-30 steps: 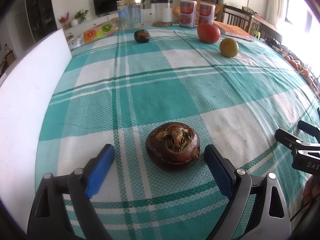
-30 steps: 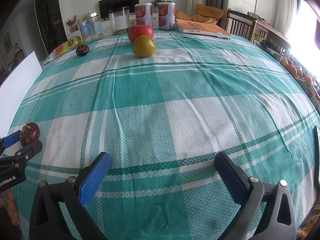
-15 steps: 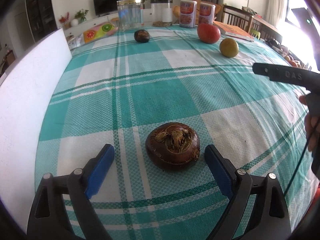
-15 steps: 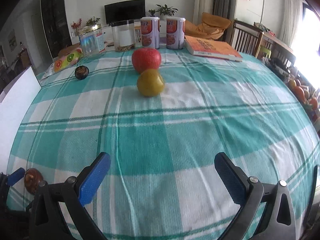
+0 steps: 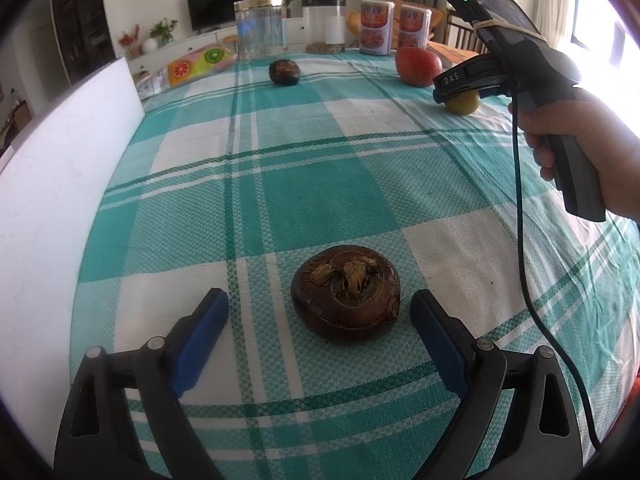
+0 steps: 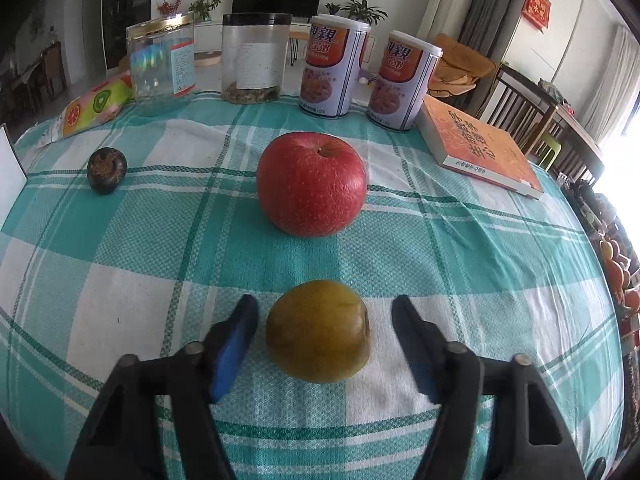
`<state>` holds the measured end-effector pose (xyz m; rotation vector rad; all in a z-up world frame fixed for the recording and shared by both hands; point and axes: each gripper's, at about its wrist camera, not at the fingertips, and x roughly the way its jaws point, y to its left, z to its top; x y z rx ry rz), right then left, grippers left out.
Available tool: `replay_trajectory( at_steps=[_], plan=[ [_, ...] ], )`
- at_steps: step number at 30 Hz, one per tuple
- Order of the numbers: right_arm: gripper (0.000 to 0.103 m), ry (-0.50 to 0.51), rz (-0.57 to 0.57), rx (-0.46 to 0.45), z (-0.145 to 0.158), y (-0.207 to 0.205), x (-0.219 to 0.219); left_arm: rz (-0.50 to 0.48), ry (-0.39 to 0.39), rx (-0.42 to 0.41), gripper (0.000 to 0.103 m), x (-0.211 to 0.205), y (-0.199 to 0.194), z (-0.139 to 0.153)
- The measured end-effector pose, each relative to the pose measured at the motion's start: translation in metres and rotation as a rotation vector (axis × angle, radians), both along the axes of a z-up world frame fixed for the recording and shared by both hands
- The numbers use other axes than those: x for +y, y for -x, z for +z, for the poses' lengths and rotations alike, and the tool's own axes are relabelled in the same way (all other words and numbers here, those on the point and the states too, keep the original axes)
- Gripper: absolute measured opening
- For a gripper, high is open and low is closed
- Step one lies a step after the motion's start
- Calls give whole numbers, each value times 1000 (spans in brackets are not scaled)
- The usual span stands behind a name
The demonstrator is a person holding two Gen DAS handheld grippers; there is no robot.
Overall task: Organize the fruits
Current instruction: 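Grasp the small yellow fruit with the right tool and lift it, then lower the right tool and release the yellow fruit onto the table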
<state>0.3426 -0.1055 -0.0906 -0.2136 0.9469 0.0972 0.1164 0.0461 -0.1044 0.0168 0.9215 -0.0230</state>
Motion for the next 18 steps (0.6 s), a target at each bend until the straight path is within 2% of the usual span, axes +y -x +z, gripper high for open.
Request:
replay_trajectory(
  at_steps=[4, 8, 13, 18],
  plan=[
    [49, -65, 0, -5, 3, 17, -11, 0, 1, 0, 94, 0, 0, 0],
    [49, -234, 8, 19, 12, 49, -27, 0, 0, 0, 94, 0, 0, 0],
    [49, -403, 38, 76, 16, 115, -49, 0, 0, 0, 94, 0, 0, 0],
    [49, -694, 14, 174, 7, 186, -78, 0, 0, 0, 94, 0, 0, 0]
  ],
)
